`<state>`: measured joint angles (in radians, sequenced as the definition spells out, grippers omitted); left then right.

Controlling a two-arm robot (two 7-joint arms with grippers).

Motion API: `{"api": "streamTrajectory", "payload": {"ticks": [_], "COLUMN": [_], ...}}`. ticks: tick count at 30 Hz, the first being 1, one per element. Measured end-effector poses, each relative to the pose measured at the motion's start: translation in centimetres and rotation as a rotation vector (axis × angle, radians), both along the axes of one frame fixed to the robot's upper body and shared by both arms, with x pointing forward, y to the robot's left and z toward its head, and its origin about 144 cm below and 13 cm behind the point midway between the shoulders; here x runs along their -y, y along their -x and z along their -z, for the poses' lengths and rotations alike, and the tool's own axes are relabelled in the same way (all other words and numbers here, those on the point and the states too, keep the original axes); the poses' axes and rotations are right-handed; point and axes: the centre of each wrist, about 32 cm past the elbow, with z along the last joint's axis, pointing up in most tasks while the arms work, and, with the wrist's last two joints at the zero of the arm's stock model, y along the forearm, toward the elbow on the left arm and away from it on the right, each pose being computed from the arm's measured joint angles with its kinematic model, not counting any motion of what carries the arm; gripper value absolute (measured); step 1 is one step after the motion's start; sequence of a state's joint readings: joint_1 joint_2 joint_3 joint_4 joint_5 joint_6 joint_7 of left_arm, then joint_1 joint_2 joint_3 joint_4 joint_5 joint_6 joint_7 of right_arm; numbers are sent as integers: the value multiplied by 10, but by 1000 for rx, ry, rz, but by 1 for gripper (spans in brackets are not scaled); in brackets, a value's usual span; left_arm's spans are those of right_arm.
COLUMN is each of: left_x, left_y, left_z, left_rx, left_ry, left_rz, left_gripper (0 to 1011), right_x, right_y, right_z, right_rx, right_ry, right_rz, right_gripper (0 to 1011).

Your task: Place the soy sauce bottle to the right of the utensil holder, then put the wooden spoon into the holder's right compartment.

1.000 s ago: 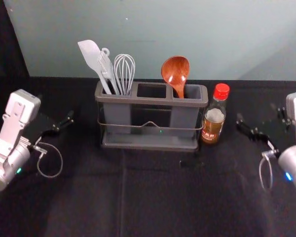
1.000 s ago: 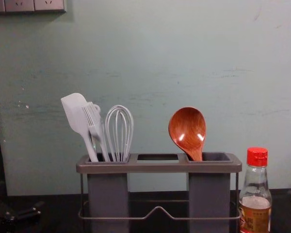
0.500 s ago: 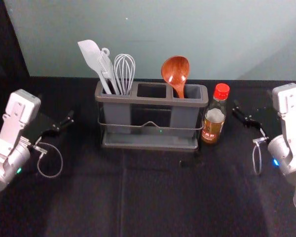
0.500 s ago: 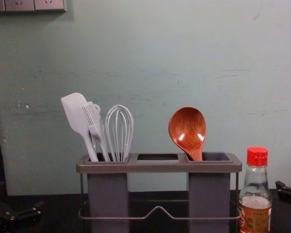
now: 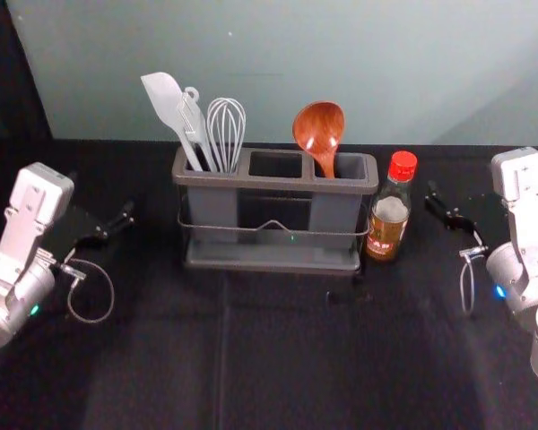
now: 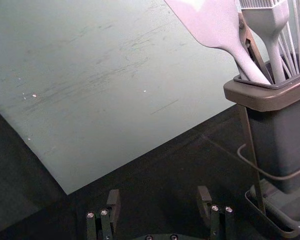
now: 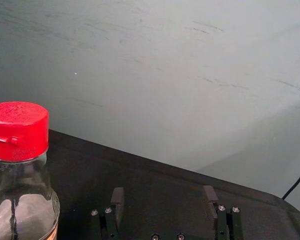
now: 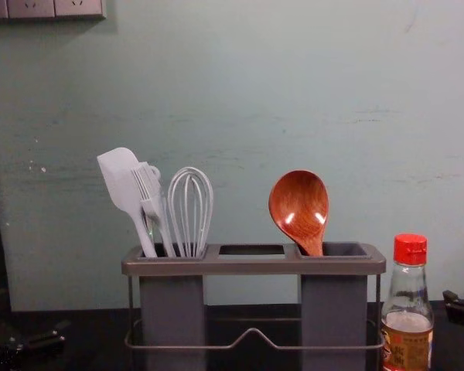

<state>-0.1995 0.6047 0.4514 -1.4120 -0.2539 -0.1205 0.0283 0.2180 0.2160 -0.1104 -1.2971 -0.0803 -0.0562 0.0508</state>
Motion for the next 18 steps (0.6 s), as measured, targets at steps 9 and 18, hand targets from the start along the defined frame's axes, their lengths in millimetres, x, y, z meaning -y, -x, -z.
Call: {"api": "streamTrajectory", "payload": {"ticks": [9,18], "left_x": [0,0], "left_y": [0,0], "left_z": [0,0], "left_rx": [0,0], "left_ry": [0,0], "left_rz": [0,0], "left_gripper": [1005,1005], "right_x": [0,0], "right_y": [0,0], "right_z": [0,0], "right_rx": [3,4], "right_ry": [0,-1], "right_rz": [-3,-6], "right_gripper": [1004,1004]}}
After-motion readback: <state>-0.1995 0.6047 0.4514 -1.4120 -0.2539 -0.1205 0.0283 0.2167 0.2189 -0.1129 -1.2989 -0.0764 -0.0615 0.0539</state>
